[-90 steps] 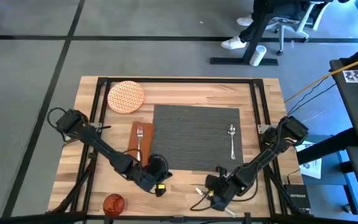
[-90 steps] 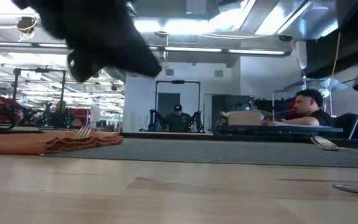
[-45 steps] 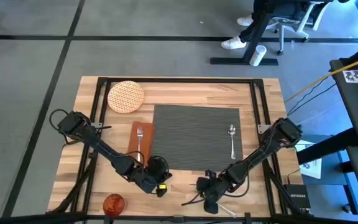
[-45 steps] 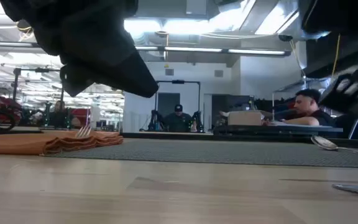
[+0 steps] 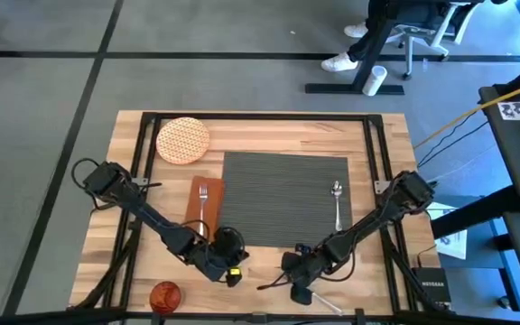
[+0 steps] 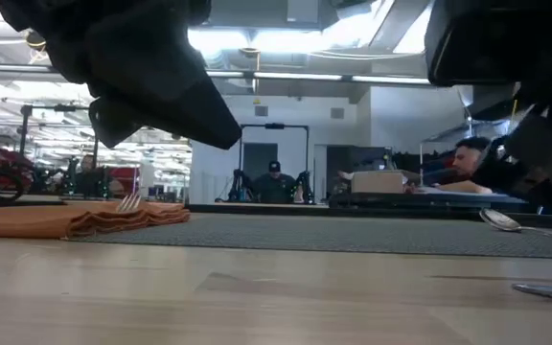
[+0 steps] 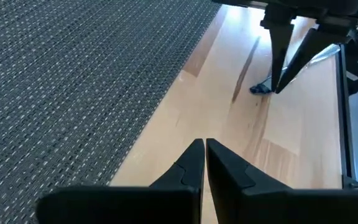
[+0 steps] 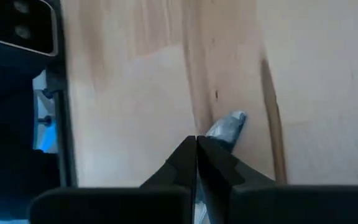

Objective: Set table place
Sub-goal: Put the silver table knife on the gray tablemat to the left of the silver spoon

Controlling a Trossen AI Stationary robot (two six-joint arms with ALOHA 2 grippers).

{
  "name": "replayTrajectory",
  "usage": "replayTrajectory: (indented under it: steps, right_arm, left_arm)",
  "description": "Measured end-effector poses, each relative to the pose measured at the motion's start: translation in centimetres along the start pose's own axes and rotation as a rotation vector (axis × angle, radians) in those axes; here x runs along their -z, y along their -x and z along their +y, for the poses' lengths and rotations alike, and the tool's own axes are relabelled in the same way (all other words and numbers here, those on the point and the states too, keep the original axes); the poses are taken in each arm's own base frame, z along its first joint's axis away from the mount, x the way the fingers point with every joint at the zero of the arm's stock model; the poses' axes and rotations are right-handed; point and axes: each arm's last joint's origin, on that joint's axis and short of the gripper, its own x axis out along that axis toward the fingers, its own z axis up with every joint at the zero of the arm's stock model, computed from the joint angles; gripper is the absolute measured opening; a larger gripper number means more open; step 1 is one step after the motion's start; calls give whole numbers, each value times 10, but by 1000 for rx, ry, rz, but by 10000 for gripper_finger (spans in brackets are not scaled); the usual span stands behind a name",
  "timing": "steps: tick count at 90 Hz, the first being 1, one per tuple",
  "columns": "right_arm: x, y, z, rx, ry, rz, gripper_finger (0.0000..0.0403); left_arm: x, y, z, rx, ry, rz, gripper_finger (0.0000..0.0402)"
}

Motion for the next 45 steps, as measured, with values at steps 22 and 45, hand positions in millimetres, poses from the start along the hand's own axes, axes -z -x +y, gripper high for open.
replayTrajectory:
  steps: [22, 45]
  right_arm:
    - [0, -7, -2, -1, -9, 8, 0]
    - [-4, -8, -7, 39, -22, -18, 0]
  left_arm:
    - [1, 1, -1, 2, 3, 3, 0]
    - [1, 1, -1, 3, 3, 3, 0]
